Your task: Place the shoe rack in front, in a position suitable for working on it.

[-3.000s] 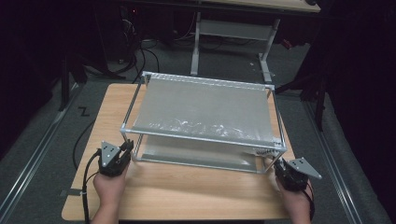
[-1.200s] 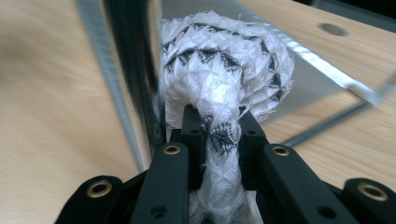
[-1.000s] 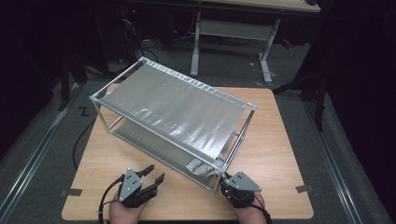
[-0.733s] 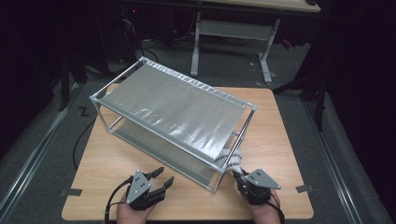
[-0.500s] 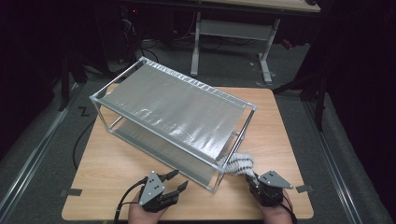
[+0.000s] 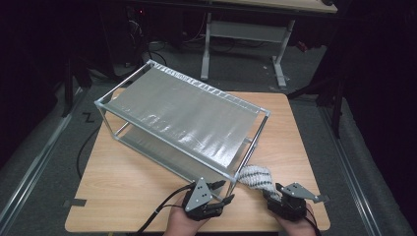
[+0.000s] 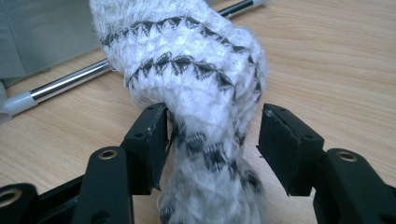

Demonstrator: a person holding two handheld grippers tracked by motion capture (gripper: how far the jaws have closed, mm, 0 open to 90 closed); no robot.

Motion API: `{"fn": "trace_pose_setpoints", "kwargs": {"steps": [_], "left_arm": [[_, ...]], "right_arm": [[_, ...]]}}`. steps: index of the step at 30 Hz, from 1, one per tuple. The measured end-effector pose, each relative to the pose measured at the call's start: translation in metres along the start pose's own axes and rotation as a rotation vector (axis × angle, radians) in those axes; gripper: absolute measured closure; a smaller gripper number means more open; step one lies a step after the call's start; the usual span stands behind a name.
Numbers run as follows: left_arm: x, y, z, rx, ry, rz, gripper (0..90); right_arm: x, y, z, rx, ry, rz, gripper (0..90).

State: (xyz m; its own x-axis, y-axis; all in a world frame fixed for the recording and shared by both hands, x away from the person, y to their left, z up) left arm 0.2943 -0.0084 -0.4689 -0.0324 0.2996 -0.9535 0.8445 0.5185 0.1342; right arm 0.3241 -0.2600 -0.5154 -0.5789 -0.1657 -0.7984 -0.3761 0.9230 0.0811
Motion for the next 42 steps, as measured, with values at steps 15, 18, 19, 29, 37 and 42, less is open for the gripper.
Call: {"fn": "trace_pose_setpoints", "kwargs": {"steps": [15, 18, 19, 29, 37, 42], "left_arm": [[0.000, -0.012, -0.011, -0.049, -0.004, 0.037, 80.5], [0.002, -0.016, -0.019, -0.045, -0.005, 0.042, 80.5], [0.002, -0.016, -0.019, -0.045, -0.005, 0.042, 80.5], [0.008, -0.021, -0.045, -0.055, 0.008, 0.066, 80.3], [0.016, -0.009, -0.066, -0.107, 0.018, 0.053, 80.3], [0.020, -0.003, -0.074, -0.150, 0.011, 0.043, 80.4]], "right_arm": [[-0.012, 0.010, 0.021, -0.013, 0.030, -0.039, 77.0], [-0.038, 0.021, 0.021, -0.020, -0.055, -0.058, 77.5], [-0.038, 0.021, 0.021, -0.020, -0.055, -0.058, 77.5], [-0.062, 0.066, 0.100, -0.035, 0.085, -0.147, 77.8], [-0.053, 0.068, 0.101, -0.051, 0.091, -0.167, 78.2], [-0.050, 0.066, 0.097, -0.056, 0.081, -0.164, 78.2]]}}
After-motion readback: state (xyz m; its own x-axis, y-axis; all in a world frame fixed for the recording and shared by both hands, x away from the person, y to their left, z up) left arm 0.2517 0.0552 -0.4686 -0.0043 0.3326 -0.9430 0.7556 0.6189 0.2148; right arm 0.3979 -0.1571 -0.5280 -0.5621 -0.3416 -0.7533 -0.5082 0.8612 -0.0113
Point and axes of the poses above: each handheld gripper's, and its own axes: z roughly forward along the jaws, x roughly out of its underside, y roughly to its left, the point moved 4 cm from there along z, roughly forward along the jaws, and after that the axes turned 8 degrees about z, right-handed, at the moved point
